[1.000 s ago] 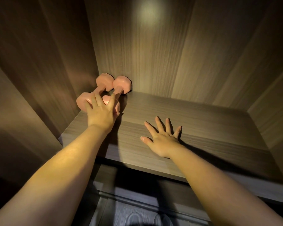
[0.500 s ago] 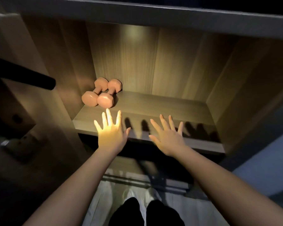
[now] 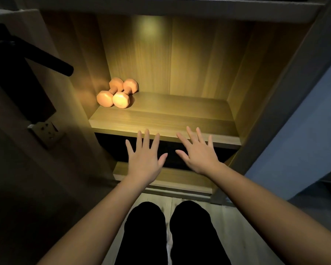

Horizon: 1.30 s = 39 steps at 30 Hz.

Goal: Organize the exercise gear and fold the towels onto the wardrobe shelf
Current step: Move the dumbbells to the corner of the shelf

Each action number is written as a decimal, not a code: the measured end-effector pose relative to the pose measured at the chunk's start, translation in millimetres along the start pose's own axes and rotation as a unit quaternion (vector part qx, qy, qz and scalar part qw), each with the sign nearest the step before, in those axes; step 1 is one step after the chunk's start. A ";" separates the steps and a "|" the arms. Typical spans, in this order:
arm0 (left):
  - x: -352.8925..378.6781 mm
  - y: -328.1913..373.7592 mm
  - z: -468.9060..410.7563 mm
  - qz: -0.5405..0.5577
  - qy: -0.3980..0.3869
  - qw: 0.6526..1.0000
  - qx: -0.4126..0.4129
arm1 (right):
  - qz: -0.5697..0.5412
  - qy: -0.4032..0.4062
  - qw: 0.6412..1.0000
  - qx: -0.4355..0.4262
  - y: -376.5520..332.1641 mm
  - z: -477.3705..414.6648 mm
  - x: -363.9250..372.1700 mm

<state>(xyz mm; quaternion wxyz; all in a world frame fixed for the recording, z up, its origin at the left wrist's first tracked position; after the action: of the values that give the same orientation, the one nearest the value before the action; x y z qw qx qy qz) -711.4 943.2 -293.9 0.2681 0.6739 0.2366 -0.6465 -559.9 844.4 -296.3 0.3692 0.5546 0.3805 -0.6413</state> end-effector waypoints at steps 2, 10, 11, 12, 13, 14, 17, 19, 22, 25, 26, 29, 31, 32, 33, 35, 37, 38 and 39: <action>10.5 3.0 -15.1 0.002 -0.028 1.000 0.006 | 0.031 -0.011 0.999 -0.003 5.0 -12.4 7.3; -2.8 10.4 -57.2 0.054 -0.196 0.978 0.048 | 0.001 -0.168 0.985 0.040 21.9 -32.8 -7.2; -16.8 11.9 -53.1 0.058 -0.217 0.973 0.051 | -0.010 -0.189 0.981 0.045 20.8 -25.3 -19.4; -32.2 14.0 -48.3 0.061 -0.238 0.968 0.053 | -0.015 -0.207 0.977 0.046 18.6 -16.9 -32.8; -48.9 17.2 -42.6 0.063 -0.261 0.962 0.056 | -0.015 -0.223 0.974 0.047 15.4 -7.0 -47.1; -66.9 20.7 -36.1 0.064 -0.283 0.955 0.060 | -0.015 -0.236 0.970 0.049 11.7 3.8 -62.3; -119.9 30.2 -22.6 0.064 -0.323 0.941 0.073 | -0.041 -0.246 0.965 0.077 2.5 34.4 -109.3; -149.1 35.1 -20.4 0.056 -0.323 0.940 0.092 | -0.061 -0.238 0.965 0.091 -1.8 52.5 -134.1; -173.3 42.0 -27.2 0.057 -0.296 0.943 0.138 | -0.078 -0.212 0.967 0.116 -0.9 71.3 -151.2; -180.9 50.7 -39.4 0.060 -0.274 0.944 0.173 | -0.089 -0.190 0.966 0.152 11.8 85.0 -153.4; -181.8 55.9 -42.5 0.056 -0.270 0.944 0.182 | -0.095 -0.188 0.963 0.168 18.0 89.9 -153.1; -184.0 82.2 -45.5 0.049 -0.277 0.935 0.217 | -0.117 -0.171 0.953 0.220 40.9 106.8 -152.1; -185.0 107.6 -46.1 0.037 -0.281 0.926 0.249 | -0.119 -0.155 0.949 0.247 61.0 116.7 -152.8; -184.5 121.2 -46.0 0.032 -0.283 0.920 0.268 | -0.120 -0.150 0.947 0.259 72.6 122.1 -153.0; -183.0 135.3 -45.7 0.026 -0.285 0.915 0.285 | -0.121 -0.146 0.944 0.270 84.7 128.1 -153.0; -179.8 165.8 -45.8 0.020 -0.284 0.906 0.312 | -0.123 -0.138 0.940 0.287 110.4 139.5 -153.5; -175.2 200.0 -48.0 0.017 -0.285 0.900 0.330 | -0.128 -0.131 0.936 0.302 138.9 150.8 -154.0; -172.0 218.2 -48.9 0.013 -0.286 0.897 0.338 | -0.130 -0.129 0.933 0.310 154.0 157.4 -154.6; -168.2 237.1 -49.0 0.006 -0.290 0.893 0.345 | -0.130 -0.128 0.931 0.318 169.3 165.2 -154.9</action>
<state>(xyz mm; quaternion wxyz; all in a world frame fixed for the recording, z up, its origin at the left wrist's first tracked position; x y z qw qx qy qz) -525.9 804.1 -111.8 0.0790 0.5083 -0.0935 -0.8525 -462.0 630.0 -140.1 0.1325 0.5019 0.1756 -0.8365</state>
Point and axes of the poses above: each hand's wrist, its own z-axis away from the middle knuckle, its own x-axis out of the palm, y = z × x, the point moved 3 cm from there along -z, towards the middle knuckle, and after that the axes turned 7 degrees about -y, right-handed, at the moved point
